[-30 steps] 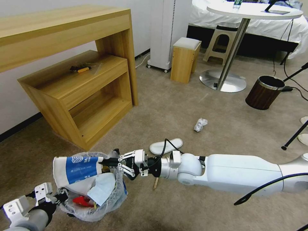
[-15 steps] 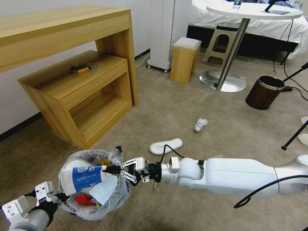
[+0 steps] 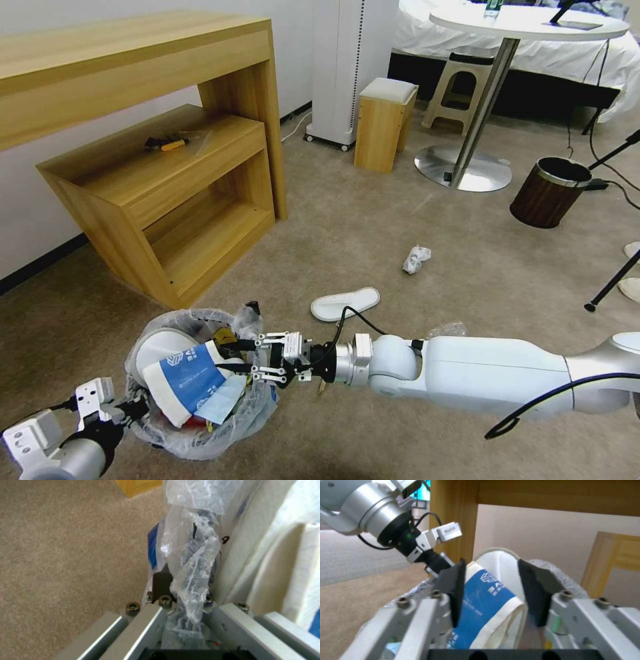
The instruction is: Pick up the trash bin and place the garbage on the floor into it.
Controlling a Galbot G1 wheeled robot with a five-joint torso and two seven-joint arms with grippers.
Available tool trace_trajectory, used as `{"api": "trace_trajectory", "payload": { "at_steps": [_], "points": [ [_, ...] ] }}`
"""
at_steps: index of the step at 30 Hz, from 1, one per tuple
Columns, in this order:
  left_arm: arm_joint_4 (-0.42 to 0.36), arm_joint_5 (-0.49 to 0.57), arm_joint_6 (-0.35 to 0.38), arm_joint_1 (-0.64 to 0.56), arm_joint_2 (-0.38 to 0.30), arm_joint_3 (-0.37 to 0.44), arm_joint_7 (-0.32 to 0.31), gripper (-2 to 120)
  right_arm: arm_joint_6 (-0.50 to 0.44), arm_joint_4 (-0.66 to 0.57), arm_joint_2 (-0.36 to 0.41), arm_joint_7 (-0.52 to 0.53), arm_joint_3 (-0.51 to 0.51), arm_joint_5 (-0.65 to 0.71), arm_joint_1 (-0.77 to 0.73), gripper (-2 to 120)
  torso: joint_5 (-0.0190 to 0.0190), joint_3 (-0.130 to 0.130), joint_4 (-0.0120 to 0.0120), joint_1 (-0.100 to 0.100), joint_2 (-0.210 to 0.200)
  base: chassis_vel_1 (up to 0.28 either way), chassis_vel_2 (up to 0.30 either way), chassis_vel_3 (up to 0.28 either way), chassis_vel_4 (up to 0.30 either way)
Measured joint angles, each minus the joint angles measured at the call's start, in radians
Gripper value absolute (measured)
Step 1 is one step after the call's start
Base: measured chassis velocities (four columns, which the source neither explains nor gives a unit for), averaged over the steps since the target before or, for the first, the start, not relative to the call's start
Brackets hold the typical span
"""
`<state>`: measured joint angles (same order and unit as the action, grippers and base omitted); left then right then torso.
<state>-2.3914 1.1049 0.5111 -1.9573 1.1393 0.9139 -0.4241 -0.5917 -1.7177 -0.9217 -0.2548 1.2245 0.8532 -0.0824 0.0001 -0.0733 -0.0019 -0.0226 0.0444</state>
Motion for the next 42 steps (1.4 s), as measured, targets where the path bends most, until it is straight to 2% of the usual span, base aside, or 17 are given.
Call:
{"api": "trace_trajectory", "payload": {
  "at_steps": [5, 9, 12, 15, 21, 23, 24, 30, 42],
  "points": [
    [0.022, -0.008, 0.0, 0.008, 0.003, -0.005, 0.001, 0, 0.006, -0.023, 0.006, 0.003, -0.02, 0.006, -0.008, 68, -0.0001, 0.0, 0.0, 0.0, 0.0, 0.0, 0.0, 0.0, 0.0],
    [0.026, -0.008, 0.0, 0.01, 0.003, -0.005, 0.001, 0, 0.011, -0.034, 0.009, 0.003, -0.024, 0.009, -0.009, 78, -0.0001, 0.0, 0.0, 0.0, 0.0, 0.0, 0.0, 0.0, 0.0],
    [0.037, -0.015, 0.0, 0.012, 0.008, -0.007, 0.005, 0, 0.018, -0.06, 0.01, 0.029, -0.054, 0.016, -0.02, 93, -0.0001, 0.0, 0.0, 0.0, 0.0, 0.0, 0.0, 0.0, 0.0],
    [0.042, -0.027, -0.002, 0.014, 0.014, -0.009, 0.011, 0, 0.027, -0.073, 0.006, 0.054, -0.094, 0.024, -0.034, 99, -0.0003, 0.0, 0.0001, 0.0, 0.0, 0.0, 0.0, 0.0, 0.0],
    [0.044, -0.046, -0.016, 0.024, 0.019, -0.005, 0.018, 0, 0.058, -0.078, 0.008, 0.107, -0.233, 0.047, -0.083, 100, -0.0001, 0.0, 0.0001, 0.0, 0.0, 0.0, 0.0, 0.0, 0.0],
    [0.044, -0.057, -0.022, 0.025, 0.024, -0.003, 0.021, 0, 0.072, -0.064, 0.023, 0.124, -0.31, 0.049, -0.116, 100, -0.0001, 0.0, 0.0001, 0.0, 0.0, 0.0, 0.0, 0.0, 0.0],
    [0.044, -0.057, -0.022, 0.025, 0.024, -0.003, 0.021, 0, 0.072, -0.064, 0.023, 0.124, -0.31, 0.049, -0.116, 100, -0.0001, 0.0, 0.0001, 0.0, 0.0, 0.0, 0.0, 0.0, 0.0],
    [0.044, -0.109, -0.042, 0.034, 0.061, -0.004, 0.045, 0, 0.107, -0.017, 0.074, 0.198, -0.474, 0.027, -0.234, 100, 0.0001, 0.0, 0.0, 0.0, 0.0, 0.0, 0.0, 0.0, 0.0],
    [0.038, -0.162, -0.071, 0.046, 0.088, 0.009, 0.077, 0, 0.18, 0.118, 0.163, 0.301, -0.661, 0.0, -0.417, 100, 0.0001, 0.0, 0.0, 0.0, 0.0, 0.0, 0.0, 0.0, 0.0]
  ]
}}
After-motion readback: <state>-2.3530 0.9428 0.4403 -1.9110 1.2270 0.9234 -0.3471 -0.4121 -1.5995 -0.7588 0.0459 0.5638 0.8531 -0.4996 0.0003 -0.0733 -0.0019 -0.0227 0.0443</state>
